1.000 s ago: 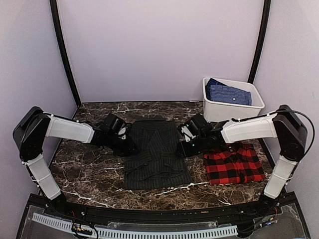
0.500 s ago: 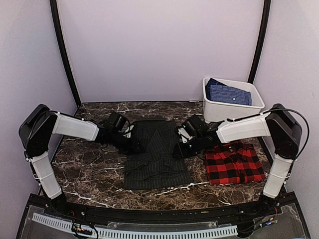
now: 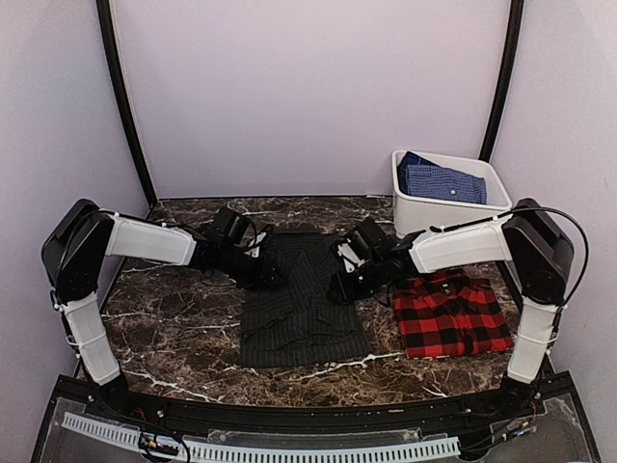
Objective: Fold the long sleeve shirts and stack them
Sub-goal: Smooth out the 2/3-rectangle-folded shirt at the center of the board.
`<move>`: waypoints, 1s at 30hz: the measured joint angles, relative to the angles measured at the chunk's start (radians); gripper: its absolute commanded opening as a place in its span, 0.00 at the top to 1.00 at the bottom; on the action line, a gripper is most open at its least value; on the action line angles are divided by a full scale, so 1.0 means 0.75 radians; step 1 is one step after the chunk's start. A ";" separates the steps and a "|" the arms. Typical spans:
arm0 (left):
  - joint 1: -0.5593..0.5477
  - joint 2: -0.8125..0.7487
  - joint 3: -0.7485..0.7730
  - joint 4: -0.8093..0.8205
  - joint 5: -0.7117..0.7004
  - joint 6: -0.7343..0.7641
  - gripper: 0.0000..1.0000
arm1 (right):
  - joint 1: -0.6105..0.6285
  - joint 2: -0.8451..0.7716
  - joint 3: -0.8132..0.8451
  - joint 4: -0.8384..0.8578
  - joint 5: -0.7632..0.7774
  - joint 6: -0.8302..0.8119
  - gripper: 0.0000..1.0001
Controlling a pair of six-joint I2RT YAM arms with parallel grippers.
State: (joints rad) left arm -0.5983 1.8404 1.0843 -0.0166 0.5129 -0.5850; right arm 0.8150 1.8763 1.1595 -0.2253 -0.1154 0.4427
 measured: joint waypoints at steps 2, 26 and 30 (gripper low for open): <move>0.000 0.001 0.002 -0.009 -0.013 0.002 0.68 | 0.001 0.002 0.000 -0.003 0.007 0.000 0.52; -0.079 -0.730 -0.485 -0.410 -0.201 -0.182 0.56 | 0.161 -0.423 -0.356 -0.120 0.064 0.092 0.55; -0.095 -0.770 -0.538 -0.411 -0.170 -0.226 0.57 | 0.165 -0.423 -0.387 -0.116 0.044 0.131 0.58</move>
State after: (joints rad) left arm -0.6693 1.2629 0.6811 -0.3252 0.3855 -0.7544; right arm 0.9390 1.5589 0.8692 -0.3122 -0.0822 0.5411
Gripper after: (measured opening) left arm 0.437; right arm 0.438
